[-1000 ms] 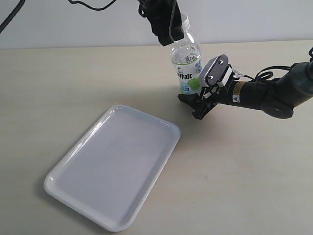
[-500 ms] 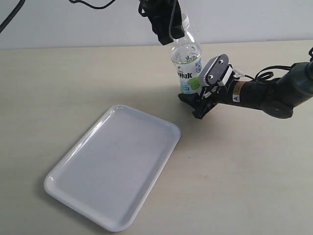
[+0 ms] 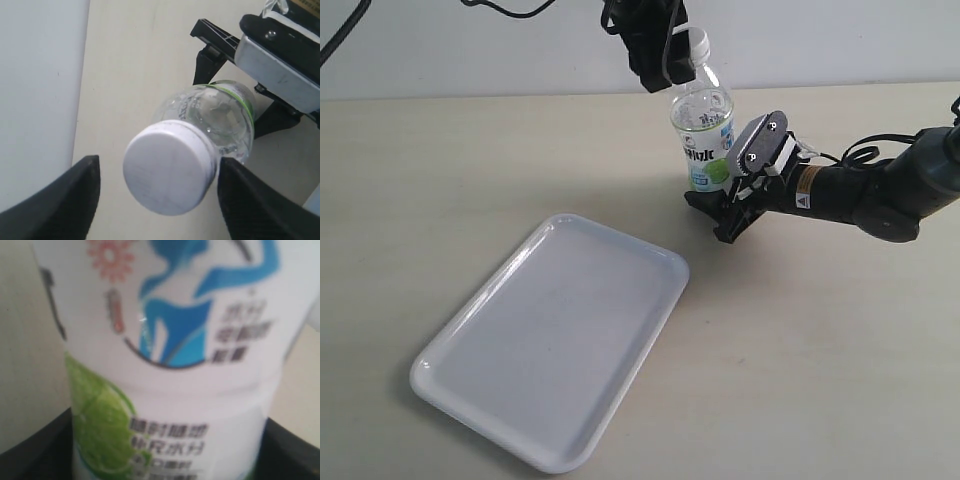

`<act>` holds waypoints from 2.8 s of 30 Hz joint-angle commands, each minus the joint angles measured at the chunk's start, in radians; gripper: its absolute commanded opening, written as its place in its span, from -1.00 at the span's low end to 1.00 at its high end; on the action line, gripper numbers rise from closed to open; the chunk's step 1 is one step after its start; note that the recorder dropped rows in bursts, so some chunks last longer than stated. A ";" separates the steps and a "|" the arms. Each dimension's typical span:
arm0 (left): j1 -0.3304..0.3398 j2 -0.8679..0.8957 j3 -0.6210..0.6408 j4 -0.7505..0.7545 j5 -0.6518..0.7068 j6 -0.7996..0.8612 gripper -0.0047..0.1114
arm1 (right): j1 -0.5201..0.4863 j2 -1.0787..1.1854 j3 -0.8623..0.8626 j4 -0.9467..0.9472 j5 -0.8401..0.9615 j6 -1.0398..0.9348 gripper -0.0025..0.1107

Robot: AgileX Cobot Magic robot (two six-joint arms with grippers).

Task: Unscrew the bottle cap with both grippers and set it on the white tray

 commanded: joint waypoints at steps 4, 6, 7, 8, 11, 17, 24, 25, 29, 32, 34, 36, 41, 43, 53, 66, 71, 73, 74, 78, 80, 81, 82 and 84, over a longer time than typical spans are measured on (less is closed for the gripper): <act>0.000 -0.018 -0.005 0.005 0.032 0.001 0.16 | 0.000 -0.003 -0.006 -0.003 0.011 -0.012 -0.96; 0.000 -0.018 -0.005 0.005 0.032 0.001 0.16 | 0.000 -0.003 -0.006 -0.003 0.011 -0.012 -0.96; 0.000 -0.018 -0.005 0.005 0.032 0.001 0.16 | 0.000 -0.003 -0.006 -0.003 0.011 -0.014 -0.96; 0.000 -0.018 -0.005 0.005 0.032 0.001 0.16 | 0.000 -0.003 -0.006 -0.003 0.011 -0.014 -0.96; 0.000 -0.020 -0.005 0.005 0.032 0.004 0.16 | 0.000 -0.003 -0.006 -0.003 0.011 -0.029 -0.96; 0.000 -0.024 -0.005 0.005 0.039 0.008 0.16 | 0.000 -0.003 -0.006 -0.003 0.011 -0.047 -0.96; 0.000 -0.042 -0.005 -0.012 0.041 0.024 0.15 | 0.000 -0.003 -0.006 -0.003 0.011 -0.047 -0.96; 0.000 -0.042 -0.005 -0.020 0.041 0.024 0.12 | 0.000 -0.003 -0.006 -0.003 0.011 -0.047 -0.96; 0.000 -0.034 -0.005 -0.034 0.039 0.024 0.11 | 0.000 -0.003 -0.006 -0.003 0.011 -0.047 -0.96; 0.000 -0.034 -0.005 -0.034 0.033 0.024 0.11 | 0.000 -0.003 -0.006 -0.003 0.011 -0.047 -0.96; 0.000 -0.034 -0.005 -0.034 0.026 0.024 0.11 | 0.000 -0.003 -0.006 -0.003 0.011 -0.047 -0.96; 0.000 -0.034 -0.005 -0.034 0.024 0.024 0.11 | 0.000 -0.003 -0.006 -0.003 0.011 -0.047 -0.96; 0.000 -0.032 -0.005 -0.036 0.021 0.024 0.11 | 0.000 -0.003 -0.006 -0.003 0.011 -0.047 -0.96; 0.000 -0.028 -0.005 -0.036 0.014 0.021 0.11 | 0.000 -0.003 -0.006 -0.003 0.011 -0.047 -0.96; 0.000 -0.014 -0.005 -0.036 0.016 0.023 0.10 | 0.000 -0.003 -0.006 -0.003 0.011 -0.047 -0.96; 0.000 -0.016 -0.005 -0.058 0.105 0.019 0.10 | 0.000 -0.003 -0.006 0.053 0.004 -0.138 -0.96; 0.000 -0.025 -0.005 -0.058 0.102 0.019 -0.16 | 0.000 -0.003 -0.006 0.053 0.004 -0.138 -0.96; 0.000 -0.027 -0.005 -0.058 0.102 0.019 -0.29 | 0.000 -0.003 -0.006 0.053 0.004 -0.138 -0.96; 0.000 -0.027 -0.005 -0.058 0.102 0.019 -0.36 | 0.000 -0.003 -0.006 0.053 0.004 -0.138 -0.96; 0.000 -0.027 -0.005 -0.058 0.092 0.019 -0.64 | 0.000 -0.003 -0.006 0.053 0.004 -0.138 -0.96; 0.000 -0.027 -0.005 -0.058 0.074 -0.005 -0.78 | 0.000 -0.003 -0.006 0.053 0.004 -0.138 -0.96; 0.000 -0.027 -0.005 -0.059 0.065 -0.021 -0.83 | 0.000 -0.003 -0.006 0.053 0.004 -0.138 -0.96; 0.000 -0.027 -0.005 -0.062 0.060 -0.040 -0.88 | 0.000 -0.003 -0.006 0.053 0.004 -0.138 -0.96; 0.000 -0.027 -0.005 -0.068 0.060 -0.045 -0.92 | 0.000 -0.003 -0.006 0.053 0.004 -0.138 -0.96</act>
